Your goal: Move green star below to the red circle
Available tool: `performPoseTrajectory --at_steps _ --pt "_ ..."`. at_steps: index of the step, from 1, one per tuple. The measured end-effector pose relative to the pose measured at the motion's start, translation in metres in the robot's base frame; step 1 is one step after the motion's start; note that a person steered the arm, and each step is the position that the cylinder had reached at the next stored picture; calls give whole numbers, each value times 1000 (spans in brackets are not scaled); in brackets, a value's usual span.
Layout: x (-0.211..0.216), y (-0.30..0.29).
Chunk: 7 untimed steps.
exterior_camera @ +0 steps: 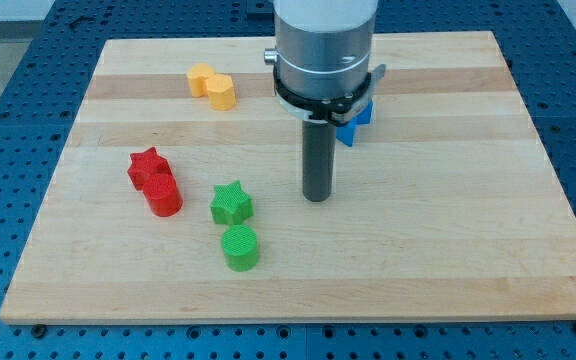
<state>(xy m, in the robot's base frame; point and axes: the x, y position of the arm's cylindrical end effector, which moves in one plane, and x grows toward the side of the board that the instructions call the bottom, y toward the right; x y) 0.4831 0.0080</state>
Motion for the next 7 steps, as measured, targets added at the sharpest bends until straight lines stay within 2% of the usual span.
performPoseTrajectory --at_steps 1,2,3,5,7 --pt "30 -49" --pt "41 -90" --pt "41 -90" --pt "14 -48" --pt "-12 -80"
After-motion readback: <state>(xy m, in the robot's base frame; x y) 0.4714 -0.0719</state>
